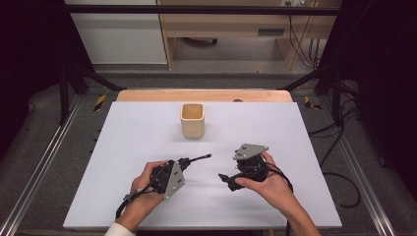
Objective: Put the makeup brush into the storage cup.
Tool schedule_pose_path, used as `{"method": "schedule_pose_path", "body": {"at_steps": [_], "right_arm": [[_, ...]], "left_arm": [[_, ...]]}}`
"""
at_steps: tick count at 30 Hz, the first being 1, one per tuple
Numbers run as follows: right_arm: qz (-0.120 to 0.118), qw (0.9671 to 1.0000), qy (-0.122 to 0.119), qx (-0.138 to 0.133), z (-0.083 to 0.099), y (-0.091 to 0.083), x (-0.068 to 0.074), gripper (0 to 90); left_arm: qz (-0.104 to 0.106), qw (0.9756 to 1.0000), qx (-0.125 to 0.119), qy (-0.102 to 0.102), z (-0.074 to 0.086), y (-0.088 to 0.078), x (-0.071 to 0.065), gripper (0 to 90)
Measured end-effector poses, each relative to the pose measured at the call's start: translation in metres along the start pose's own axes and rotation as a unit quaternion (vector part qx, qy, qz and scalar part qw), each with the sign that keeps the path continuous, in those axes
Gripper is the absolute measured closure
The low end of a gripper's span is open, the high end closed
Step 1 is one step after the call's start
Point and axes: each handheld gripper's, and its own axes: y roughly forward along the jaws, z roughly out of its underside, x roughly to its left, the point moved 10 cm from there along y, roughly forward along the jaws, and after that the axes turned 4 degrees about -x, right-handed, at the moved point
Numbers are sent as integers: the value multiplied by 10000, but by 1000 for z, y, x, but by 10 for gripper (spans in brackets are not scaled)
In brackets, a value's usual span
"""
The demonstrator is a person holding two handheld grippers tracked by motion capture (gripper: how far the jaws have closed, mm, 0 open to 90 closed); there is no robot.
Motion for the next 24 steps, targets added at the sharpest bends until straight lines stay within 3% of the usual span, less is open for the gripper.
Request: {"method": "schedule_pose_path", "body": {"at_steps": [5,8,10,11,13,14,16,19,23,24], "right_arm": [[190,9994,178,-237,5,-2,-5,66],[501,9974,217,-463,10,-8,-11,63],[559,9969,211,-507,11,-10,-12,66],[718,9947,289,-675,11,-14,-16,70],[780,9934,358,-761,11,-16,-18,70],[927,9906,447,-904,12,-22,-23,70],[1034,9881,521,-1014,13,-27,-26,70],[1082,9845,682,-1196,15,-34,-28,71],[1142,9838,634,-1227,19,-36,-30,69],[1133,9832,672,-1263,20,-37,-31,68]], "left_arm": [[-69,9998,-45,-166,-1,1,3,836],[-85,9995,-87,-279,-2,2,5,836],[-85,9993,-99,-340,-3,3,6,836],[-88,9992,-110,-376,-4,4,6,836],[-91,9988,-136,-460,-6,5,7,836],[-84,9983,-167,-548,-8,7,8,836],[-89,9981,-178,-587,-10,7,9,836],[-92,9968,-262,-748,-19,11,14,836],[-128,9940,-440,-989,-27,14,18,837],[-150,9923,-512,-1117,-29,15,20,837]]}}
